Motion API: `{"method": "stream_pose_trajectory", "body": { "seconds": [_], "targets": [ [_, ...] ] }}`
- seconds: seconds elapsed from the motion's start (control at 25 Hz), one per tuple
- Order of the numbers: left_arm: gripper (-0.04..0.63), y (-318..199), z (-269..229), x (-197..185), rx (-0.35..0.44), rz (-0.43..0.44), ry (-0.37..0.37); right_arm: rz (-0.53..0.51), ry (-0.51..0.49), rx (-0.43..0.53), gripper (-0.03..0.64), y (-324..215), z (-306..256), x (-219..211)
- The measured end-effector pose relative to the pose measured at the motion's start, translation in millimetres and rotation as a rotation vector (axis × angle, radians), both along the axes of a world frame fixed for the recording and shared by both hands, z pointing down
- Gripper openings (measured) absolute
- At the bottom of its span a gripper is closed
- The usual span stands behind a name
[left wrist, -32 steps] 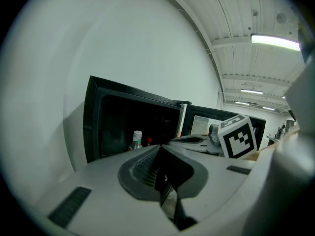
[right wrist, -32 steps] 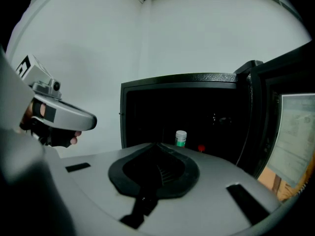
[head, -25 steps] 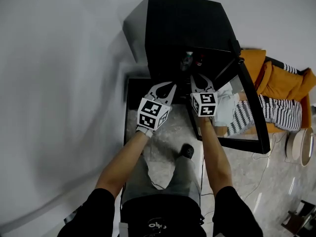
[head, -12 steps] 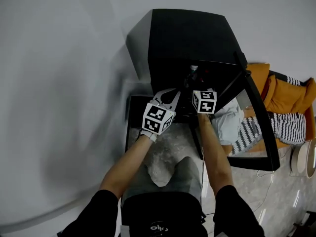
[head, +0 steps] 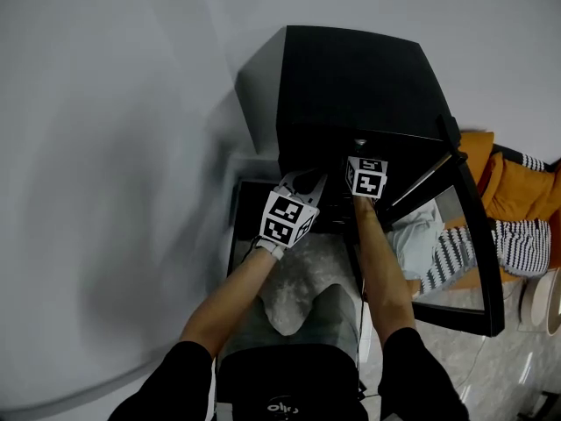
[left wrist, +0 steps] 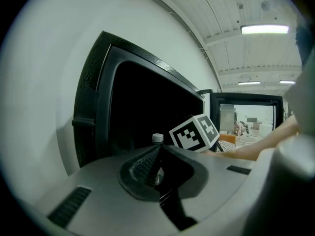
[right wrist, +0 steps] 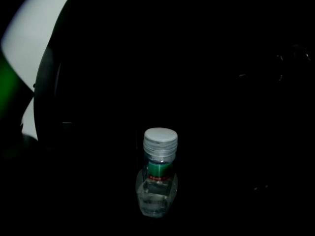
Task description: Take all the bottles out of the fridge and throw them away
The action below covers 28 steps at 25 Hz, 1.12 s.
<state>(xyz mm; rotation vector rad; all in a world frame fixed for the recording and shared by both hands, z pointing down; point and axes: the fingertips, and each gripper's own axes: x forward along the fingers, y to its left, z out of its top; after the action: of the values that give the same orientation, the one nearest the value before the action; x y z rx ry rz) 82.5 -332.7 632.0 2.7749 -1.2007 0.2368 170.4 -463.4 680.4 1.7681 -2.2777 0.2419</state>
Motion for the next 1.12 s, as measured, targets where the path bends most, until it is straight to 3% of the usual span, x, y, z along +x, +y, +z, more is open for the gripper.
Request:
{"method": "stream_pose_trajectory", "body": {
  "seconds": [0.28, 0.36, 0.64, 1.12],
  "targets": [
    [0.008, -8, 1, -3, 0.004, 0.005, 0.006, 0.018, 0.012, -0.014, 0.296, -10, 8, 0],
    [0.008, -9, 2, -4, 0.003, 0.004, 0.007, 0.027, 0.017, -0.002, 0.209, -9, 8, 3],
    [0.006, -6, 0, -5, 0.001, 0.004, 0.013, 0.021, 0.012, 0.022, 0.206, 6, 1, 7],
    [0.008, 39, -61, 2, -0.081, 0.030, 0.041, 0.000, -0.003, -0.027, 0.206, 105, -69, 15]
  ]
}}
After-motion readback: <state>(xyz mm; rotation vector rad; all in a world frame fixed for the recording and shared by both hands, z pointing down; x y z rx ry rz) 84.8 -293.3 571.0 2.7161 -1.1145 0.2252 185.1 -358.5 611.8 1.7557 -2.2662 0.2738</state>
